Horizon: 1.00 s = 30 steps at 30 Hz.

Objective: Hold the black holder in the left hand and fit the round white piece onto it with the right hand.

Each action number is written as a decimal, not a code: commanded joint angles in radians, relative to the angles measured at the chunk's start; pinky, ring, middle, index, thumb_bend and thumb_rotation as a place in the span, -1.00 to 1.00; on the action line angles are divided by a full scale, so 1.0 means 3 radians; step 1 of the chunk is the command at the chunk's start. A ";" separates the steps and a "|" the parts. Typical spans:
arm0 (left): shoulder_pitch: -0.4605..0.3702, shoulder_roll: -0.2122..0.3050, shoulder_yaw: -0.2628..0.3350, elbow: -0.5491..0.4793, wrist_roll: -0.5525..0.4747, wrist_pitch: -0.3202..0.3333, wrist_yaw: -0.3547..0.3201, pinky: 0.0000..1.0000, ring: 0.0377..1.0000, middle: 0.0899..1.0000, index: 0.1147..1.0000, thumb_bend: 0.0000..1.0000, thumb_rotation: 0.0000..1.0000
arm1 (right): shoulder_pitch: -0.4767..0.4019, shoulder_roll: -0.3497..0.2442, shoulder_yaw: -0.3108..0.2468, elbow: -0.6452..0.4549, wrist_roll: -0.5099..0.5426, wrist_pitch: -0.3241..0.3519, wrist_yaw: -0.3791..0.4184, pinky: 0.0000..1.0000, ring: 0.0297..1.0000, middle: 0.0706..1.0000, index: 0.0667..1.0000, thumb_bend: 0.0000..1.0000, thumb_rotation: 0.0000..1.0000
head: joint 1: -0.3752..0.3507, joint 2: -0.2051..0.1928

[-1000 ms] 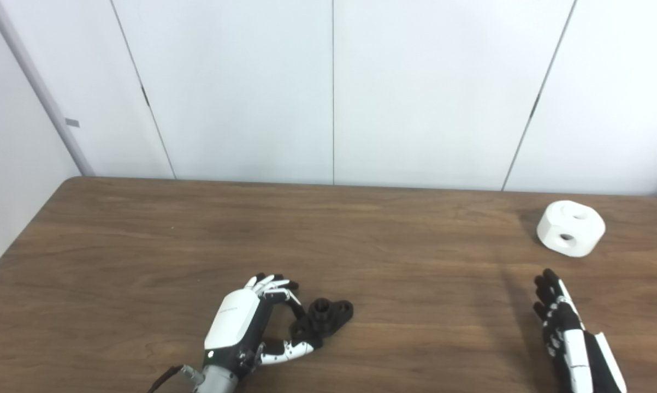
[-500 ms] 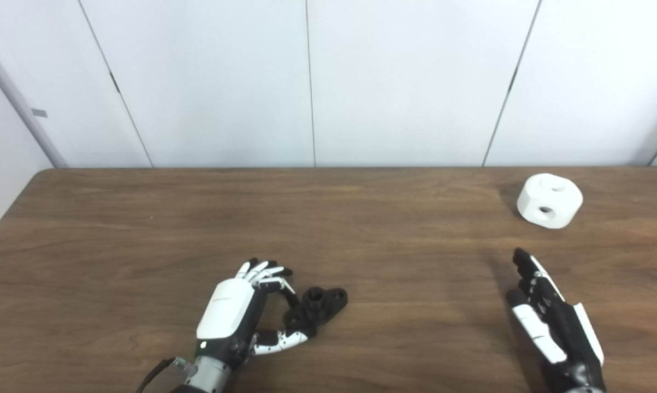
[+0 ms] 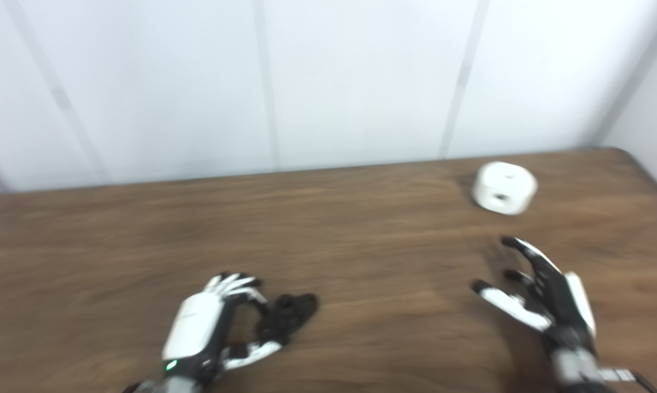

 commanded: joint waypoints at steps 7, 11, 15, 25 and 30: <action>0.0148 0.0116 0.0035 0.0054 0.0009 -0.0112 -0.0098 0.82 0.69 0.50 -0.16 0.04 -0.91 | -0.0407 -0.0225 -0.0040 -0.0270 -0.0525 0.0447 -0.0018 1.00 0.88 0.79 0.49 0.65 -0.39 | -0.0179 -0.0083; 0.0157 0.0115 0.0062 0.0022 0.0005 -0.0096 -0.0140 0.79 0.68 0.49 -0.16 0.04 -0.91 | -0.0544 -0.0353 -0.0046 -0.0263 -0.0650 0.0520 -0.0006 0.93 0.86 0.79 0.48 0.61 -0.43 | -0.0209 -0.0101; 0.0160 0.0113 0.0077 0.0022 0.0010 -0.0102 -0.0145 0.77 0.67 0.48 -0.16 0.04 -0.91 | -0.0717 -0.0555 -0.0030 -0.0171 -0.0758 0.0557 0.0064 0.86 0.85 0.81 0.48 0.64 -0.46 | -0.0232 -0.0123; 0.0184 0.0116 0.0103 -0.0025 0.0013 -0.0074 -0.0183 0.77 0.65 0.47 -0.16 0.04 -0.92 | -0.1241 -0.0942 0.0080 0.0223 -0.1048 0.0741 0.0228 0.72 0.94 0.96 0.50 0.76 -0.53 | -0.0228 -0.0124; 0.0172 0.0108 0.0104 -0.0014 0.0043 -0.0047 -0.0192 0.77 0.65 0.47 -0.16 0.04 -0.92 | -0.1504 -0.1144 0.0202 0.0523 -0.1186 0.0777 0.0462 0.82 1.00 1.00 0.57 0.82 -0.50 | -0.0206 -0.0134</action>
